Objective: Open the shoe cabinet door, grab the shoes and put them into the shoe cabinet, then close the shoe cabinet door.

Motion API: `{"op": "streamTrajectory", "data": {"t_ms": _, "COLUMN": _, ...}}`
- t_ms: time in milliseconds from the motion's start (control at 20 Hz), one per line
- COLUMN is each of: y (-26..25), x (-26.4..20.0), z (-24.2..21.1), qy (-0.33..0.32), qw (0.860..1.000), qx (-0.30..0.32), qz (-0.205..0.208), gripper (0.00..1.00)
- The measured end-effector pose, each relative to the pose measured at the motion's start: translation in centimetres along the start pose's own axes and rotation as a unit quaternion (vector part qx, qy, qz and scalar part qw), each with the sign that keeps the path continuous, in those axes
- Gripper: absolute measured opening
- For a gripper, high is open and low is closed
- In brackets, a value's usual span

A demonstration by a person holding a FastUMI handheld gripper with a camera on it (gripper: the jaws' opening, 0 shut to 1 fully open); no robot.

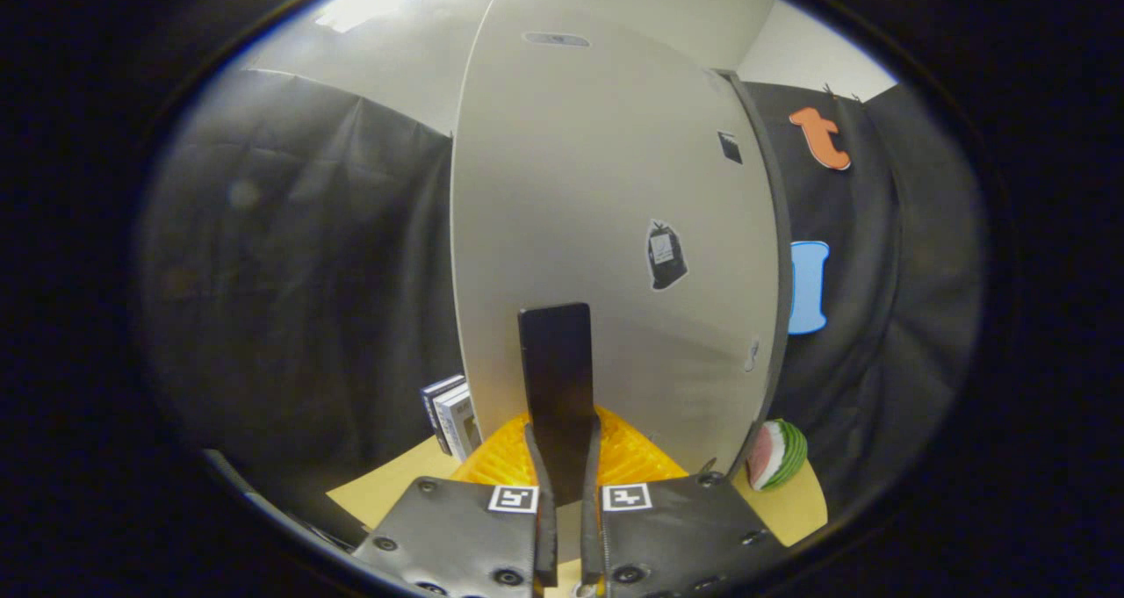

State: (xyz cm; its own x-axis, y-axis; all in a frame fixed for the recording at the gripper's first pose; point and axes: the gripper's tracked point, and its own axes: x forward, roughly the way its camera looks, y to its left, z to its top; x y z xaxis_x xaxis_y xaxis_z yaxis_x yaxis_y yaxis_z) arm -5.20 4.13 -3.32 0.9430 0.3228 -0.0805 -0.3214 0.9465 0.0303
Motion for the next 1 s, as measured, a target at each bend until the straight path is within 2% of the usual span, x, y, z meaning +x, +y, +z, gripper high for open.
{"op": "streamTrajectory", "data": {"t_ms": 200, "y": -2.9, "x": -2.8, "z": 0.0, "qy": 0.005, "qw": 1.000, "qx": -0.005, "qz": -0.008, "gripper": 0.12}}
{"op": "streamTrajectory", "data": {"t_ms": 550, "y": -7.4, "x": -6.9, "z": 0.0, "qy": 0.004, "qw": 0.999, "qx": -0.006, "qz": -0.052, "gripper": 0.11}}
{"op": "streamTrajectory", "data": {"t_ms": 800, "y": -10.7, "x": -8.9, "z": 0.0, "qy": 0.002, "qw": 0.996, "qx": -0.005, "qz": -0.091, "gripper": 0.10}}
{"op": "streamTrajectory", "data": {"t_ms": 1000, "y": -12.8, "x": -9.6, "z": 0.3, "qy": -0.002, "qw": 0.995, "qx": 0.000, "qz": -0.098, "gripper": 0.09}}
